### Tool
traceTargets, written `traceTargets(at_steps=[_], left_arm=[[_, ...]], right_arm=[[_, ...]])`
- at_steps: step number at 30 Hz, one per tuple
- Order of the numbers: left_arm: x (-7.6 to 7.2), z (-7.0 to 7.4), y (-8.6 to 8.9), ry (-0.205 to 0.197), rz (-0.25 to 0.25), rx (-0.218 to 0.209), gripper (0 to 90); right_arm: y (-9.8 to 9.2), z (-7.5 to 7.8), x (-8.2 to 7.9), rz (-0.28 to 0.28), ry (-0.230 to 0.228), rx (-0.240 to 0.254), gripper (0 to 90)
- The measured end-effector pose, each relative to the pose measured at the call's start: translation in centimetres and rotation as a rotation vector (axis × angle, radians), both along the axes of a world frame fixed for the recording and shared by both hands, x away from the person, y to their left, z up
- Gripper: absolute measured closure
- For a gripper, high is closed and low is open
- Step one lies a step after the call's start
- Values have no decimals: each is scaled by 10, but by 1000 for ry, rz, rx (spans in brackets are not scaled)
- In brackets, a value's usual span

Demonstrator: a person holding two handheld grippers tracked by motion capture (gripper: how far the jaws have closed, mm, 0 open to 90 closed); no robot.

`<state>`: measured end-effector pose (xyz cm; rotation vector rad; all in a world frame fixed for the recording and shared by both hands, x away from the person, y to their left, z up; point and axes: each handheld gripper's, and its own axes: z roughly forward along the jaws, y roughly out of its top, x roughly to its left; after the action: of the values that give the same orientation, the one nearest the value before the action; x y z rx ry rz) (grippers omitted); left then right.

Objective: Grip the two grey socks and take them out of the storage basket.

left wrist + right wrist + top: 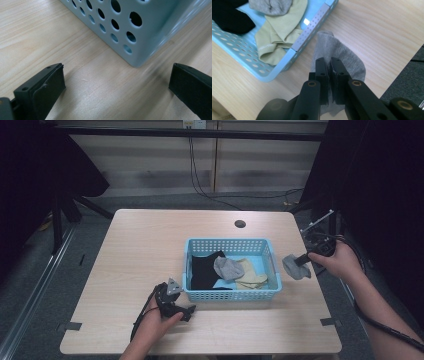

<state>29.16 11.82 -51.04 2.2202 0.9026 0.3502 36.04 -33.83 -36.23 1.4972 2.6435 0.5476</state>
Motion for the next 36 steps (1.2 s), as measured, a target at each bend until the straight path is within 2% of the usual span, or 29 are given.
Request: traceTargets(at_steps=[6,11,18,22,29,34,36], left_arm=[[0,0,0,2,4,-6,0],[0,0,0,-2,-6,8,0],[0,1,1,3,-6,10,0],[0,0,0,-2,-5,7,0],[0,0,0,-2,-5,6,0],[0,0,0,1,4,-7,0],[0,0,0,0,0,0,0]], right_arm=[[2,-21,1,-1,14,2,851],[5,-35,1,0,27,-5,844],[8,-49,3,3,49,-3,842],[12,-54,3,5,54,6,811],[15,-47,3,8,52,5,730],[14,-34,1,-4,40,-7,661],[13,-27,2,-5,19,-4,615]])
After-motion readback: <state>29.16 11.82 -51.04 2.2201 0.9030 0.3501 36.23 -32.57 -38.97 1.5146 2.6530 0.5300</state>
